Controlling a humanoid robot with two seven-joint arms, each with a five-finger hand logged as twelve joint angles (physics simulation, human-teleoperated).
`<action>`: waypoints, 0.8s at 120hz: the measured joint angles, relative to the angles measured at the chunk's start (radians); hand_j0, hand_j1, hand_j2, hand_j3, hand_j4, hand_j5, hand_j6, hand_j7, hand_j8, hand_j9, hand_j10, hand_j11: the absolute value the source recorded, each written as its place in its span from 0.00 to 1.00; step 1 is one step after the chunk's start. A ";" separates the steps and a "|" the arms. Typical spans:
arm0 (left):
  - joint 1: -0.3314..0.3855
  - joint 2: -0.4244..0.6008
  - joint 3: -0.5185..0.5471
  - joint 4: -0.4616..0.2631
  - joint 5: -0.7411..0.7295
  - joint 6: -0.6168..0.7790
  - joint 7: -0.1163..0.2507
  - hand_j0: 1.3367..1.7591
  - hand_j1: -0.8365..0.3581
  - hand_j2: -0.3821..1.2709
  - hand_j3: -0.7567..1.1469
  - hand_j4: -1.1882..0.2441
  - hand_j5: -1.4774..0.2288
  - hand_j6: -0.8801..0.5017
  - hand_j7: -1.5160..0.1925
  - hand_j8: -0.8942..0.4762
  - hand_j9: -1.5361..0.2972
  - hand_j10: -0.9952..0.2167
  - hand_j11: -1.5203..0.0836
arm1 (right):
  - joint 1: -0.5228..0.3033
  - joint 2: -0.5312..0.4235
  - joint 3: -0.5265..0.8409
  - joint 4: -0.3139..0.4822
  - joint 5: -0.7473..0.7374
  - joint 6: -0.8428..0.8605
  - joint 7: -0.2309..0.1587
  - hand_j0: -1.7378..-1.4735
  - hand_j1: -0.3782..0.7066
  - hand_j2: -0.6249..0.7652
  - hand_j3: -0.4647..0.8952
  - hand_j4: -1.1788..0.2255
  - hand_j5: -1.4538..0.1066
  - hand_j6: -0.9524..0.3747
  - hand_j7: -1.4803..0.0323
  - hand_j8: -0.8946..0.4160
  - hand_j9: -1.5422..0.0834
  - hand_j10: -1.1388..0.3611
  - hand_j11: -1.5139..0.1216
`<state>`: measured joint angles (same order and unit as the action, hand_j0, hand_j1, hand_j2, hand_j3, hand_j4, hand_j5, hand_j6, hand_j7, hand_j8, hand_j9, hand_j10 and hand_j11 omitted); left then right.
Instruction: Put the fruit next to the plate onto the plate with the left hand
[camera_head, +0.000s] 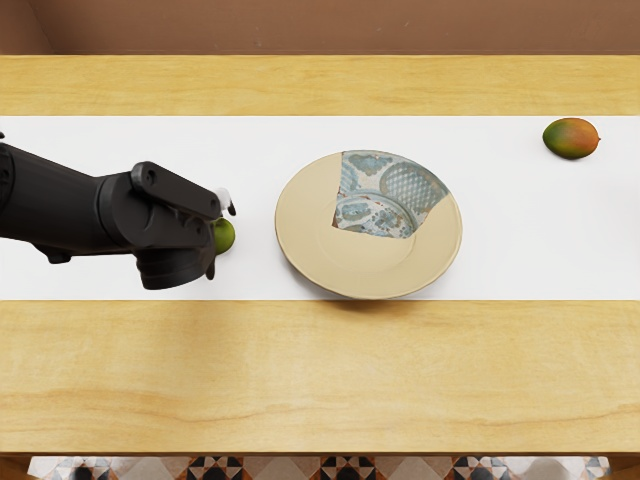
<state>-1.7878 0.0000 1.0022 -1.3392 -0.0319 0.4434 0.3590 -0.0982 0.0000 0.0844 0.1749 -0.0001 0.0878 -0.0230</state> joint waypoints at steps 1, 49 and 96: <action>0.000 0.000 0.000 0.000 0.000 0.000 0.000 0.76 0.72 0.26 0.40 0.64 0.66 0.44 0.68 0.45 0.64 0.60 0.73 | 0.000 0.000 0.000 0.000 0.000 0.000 0.000 0.30 0.04 0.45 0.34 0.83 0.92 0.71 0.97 0.67 0.94 0.75 0.91; -0.048 0.000 0.002 0.000 -0.106 -0.119 0.005 0.73 0.28 0.45 0.40 0.58 0.30 0.52 0.33 0.53 0.29 0.47 0.32 | 0.000 0.000 0.000 0.000 0.000 0.000 0.000 0.30 0.04 0.45 0.34 0.83 0.92 0.71 0.97 0.67 0.94 0.75 0.91; -0.407 0.065 0.125 -0.042 -0.391 -0.618 0.001 0.67 0.21 0.52 0.40 0.65 0.18 0.64 0.19 0.63 0.18 0.55 0.19 | 0.000 0.000 0.000 0.000 0.000 0.000 0.000 0.30 0.04 0.45 0.34 0.83 0.92 0.71 0.97 0.67 0.94 0.75 0.91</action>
<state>-2.1951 0.0646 1.1273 -1.3814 -0.4226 -0.1750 0.3602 -0.0982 0.0000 0.0843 0.1749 0.0000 0.0875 -0.0230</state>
